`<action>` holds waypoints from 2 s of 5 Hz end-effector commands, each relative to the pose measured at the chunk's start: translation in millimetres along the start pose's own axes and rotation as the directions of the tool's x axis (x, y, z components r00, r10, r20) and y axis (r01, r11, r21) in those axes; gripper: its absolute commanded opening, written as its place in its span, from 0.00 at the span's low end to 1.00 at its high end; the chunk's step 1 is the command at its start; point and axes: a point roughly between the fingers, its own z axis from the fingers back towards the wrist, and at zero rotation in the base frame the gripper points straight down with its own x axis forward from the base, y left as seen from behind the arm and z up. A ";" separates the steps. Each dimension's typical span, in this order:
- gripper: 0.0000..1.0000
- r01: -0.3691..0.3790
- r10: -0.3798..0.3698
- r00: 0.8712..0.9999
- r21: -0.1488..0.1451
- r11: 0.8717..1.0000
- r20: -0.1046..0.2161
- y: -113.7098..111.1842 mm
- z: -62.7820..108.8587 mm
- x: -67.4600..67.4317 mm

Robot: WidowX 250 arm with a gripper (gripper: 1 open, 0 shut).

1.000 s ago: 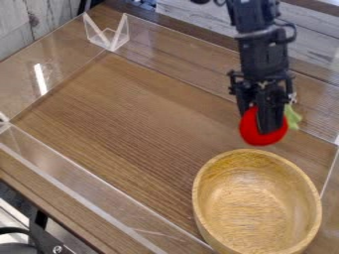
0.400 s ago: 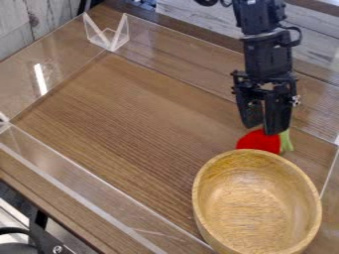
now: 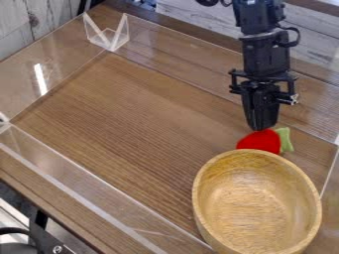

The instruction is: Move the red object to the right side of the table

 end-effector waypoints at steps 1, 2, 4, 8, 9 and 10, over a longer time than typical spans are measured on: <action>1.00 0.023 -0.027 0.996 0.051 0.998 0.087 -8.0 29.6 0.6; 0.00 0.014 -0.020 0.995 0.062 0.998 0.100 -6.1 32.3 2.4; 1.00 0.008 -0.020 0.991 0.089 0.996 0.131 -7.4 40.5 2.0; 1.00 0.006 -0.020 0.990 0.103 0.995 0.140 2.4 27.0 4.5; 1.00 0.003 -0.017 0.991 0.102 0.995 0.136 4.8 25.1 4.5; 0.00 -0.003 -0.012 0.990 0.107 0.994 0.138 8.4 22.2 6.9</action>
